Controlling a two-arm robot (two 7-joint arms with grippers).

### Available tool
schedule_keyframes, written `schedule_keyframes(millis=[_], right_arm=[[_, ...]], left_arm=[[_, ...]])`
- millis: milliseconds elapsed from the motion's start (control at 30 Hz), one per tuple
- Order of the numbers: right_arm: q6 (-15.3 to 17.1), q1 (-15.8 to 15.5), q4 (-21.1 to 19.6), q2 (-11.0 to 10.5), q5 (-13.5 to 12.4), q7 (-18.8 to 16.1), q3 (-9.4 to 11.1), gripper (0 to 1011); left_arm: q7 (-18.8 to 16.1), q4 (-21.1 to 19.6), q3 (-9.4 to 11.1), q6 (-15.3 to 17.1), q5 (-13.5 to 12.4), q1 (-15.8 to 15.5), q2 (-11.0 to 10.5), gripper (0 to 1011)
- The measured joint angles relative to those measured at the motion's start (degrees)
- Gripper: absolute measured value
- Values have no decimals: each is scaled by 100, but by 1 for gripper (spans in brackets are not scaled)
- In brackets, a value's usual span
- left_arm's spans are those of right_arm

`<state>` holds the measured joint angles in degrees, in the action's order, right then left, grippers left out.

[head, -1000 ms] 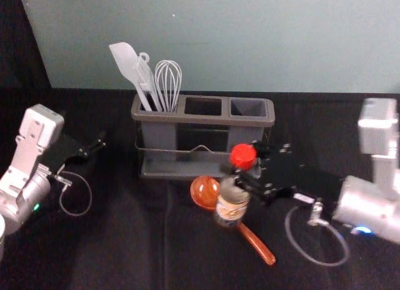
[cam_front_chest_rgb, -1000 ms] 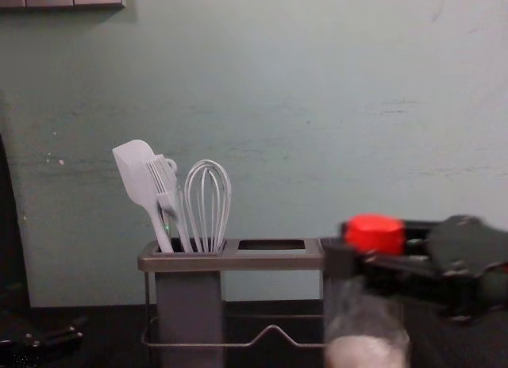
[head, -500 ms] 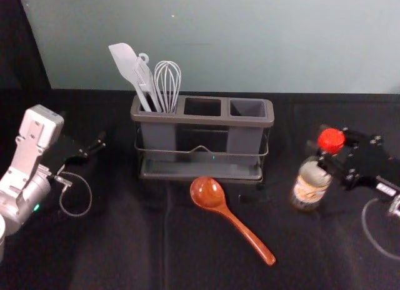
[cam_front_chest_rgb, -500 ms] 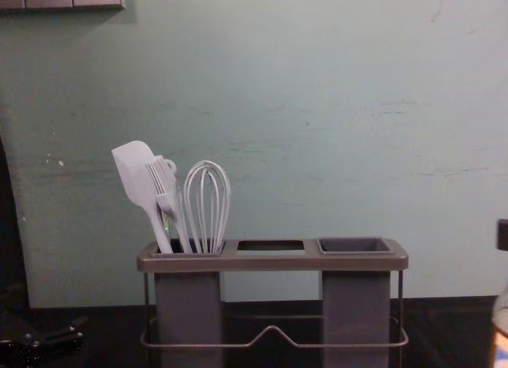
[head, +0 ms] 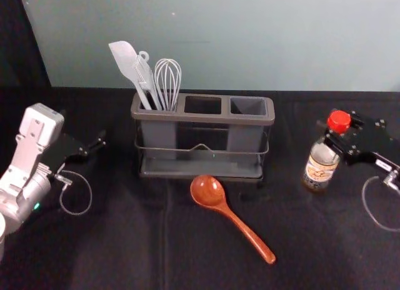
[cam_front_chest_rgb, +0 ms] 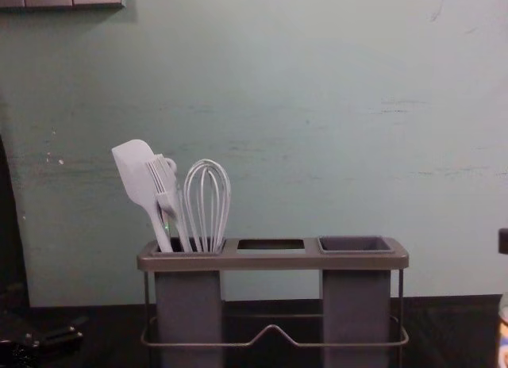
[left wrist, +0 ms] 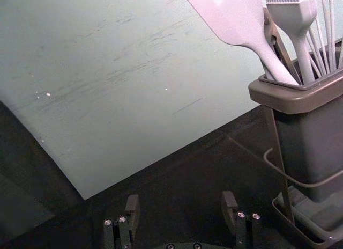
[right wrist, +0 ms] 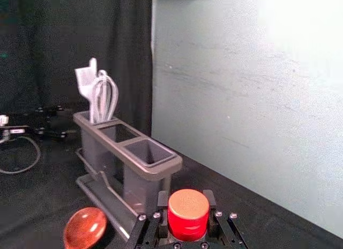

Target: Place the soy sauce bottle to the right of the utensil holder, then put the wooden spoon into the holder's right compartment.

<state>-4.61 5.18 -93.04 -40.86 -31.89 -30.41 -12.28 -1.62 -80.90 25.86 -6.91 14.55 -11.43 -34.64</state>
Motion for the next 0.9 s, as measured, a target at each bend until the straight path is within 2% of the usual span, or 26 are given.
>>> schedule_keyframes(millis=[300, 600, 900], right_arm=[[137, 613, 700, 425, 205, -69, -244, 383], [48, 887, 1051, 691, 377, -82, -359, 383], [-21, 1081, 1345, 868, 467, -130, -428, 383]], left_arm=[[0, 0, 0, 0, 0, 0, 0, 1005], [0, 0, 0, 0, 0, 0, 0, 1005], [0, 0, 0, 0, 0, 0, 0, 1005]])
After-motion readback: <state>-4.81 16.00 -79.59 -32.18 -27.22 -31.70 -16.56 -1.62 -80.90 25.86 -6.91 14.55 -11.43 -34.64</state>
